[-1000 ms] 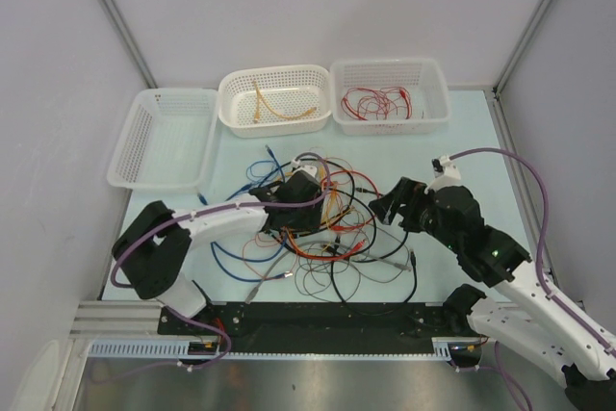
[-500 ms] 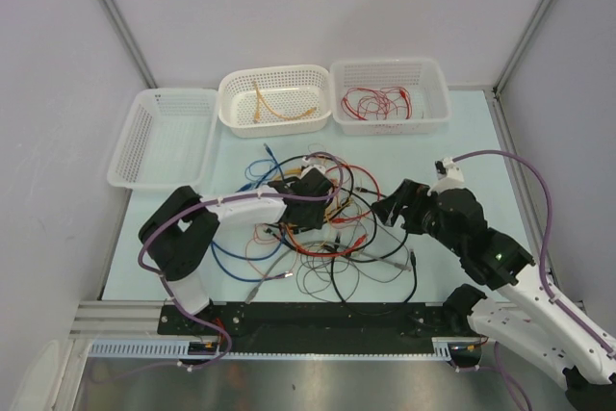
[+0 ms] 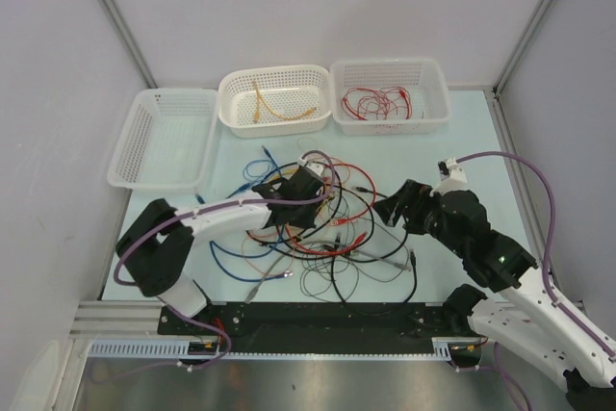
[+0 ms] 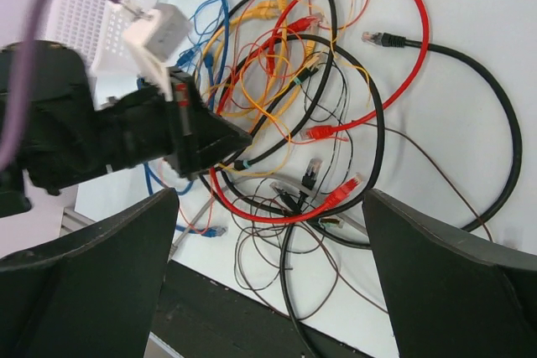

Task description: Untangle the cables

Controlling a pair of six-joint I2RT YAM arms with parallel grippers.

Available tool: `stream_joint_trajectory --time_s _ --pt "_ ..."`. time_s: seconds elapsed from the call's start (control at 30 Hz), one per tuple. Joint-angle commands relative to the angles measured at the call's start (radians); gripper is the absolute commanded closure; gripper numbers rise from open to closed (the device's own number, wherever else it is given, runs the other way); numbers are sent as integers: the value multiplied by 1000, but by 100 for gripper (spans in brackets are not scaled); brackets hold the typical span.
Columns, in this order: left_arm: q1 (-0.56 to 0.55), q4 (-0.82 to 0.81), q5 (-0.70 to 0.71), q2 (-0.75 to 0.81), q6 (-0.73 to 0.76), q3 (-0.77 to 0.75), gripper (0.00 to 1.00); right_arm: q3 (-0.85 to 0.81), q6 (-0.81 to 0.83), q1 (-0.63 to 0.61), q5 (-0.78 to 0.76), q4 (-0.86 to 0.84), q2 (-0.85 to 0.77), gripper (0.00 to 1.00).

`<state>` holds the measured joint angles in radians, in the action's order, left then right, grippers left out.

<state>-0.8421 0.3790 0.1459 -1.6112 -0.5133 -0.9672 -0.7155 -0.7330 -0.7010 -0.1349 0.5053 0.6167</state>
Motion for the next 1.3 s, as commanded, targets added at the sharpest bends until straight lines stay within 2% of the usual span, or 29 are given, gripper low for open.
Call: stream_joint_trajectory --time_s 0.0,0.03,0.1,0.13,0.17,0.27,0.33,0.5,0.63,1.03,1.27 --pt "1 -107 -175 178 6 24 100 4 -3 -5 -31 1 -21 3" --pt "0 -115 -205 189 -1 22 99 4 -2 -5 -35 1 -17 3" --pt "-9 -108 -249 203 -2 -2 84 5 -2 -3 -34 -1 -12 3" --pt "-14 -100 -250 203 4 -14 72 5 -2 -5 -31 -4 -9 3" --pt "-17 -91 -235 204 9 -36 52 5 -3 -5 -26 -5 -5 3" --pt "-18 -45 -198 205 32 -71 36 5 -5 -5 -22 -11 -3 3" --pt "-18 10 -163 188 61 -102 32 5 -2 -6 -25 -7 -6 3" --pt "-17 77 32 172 102 -100 34 5 3 -6 -34 2 -9 3" --pt "-6 98 119 68 114 -122 40 7 1 -6 -32 -1 -8 3" --pt "66 67 116 -154 128 -254 45 7 7 -5 -49 27 -32 3" --pt "72 54 83 -223 128 -251 50 8 12 -5 -58 32 -29 2"
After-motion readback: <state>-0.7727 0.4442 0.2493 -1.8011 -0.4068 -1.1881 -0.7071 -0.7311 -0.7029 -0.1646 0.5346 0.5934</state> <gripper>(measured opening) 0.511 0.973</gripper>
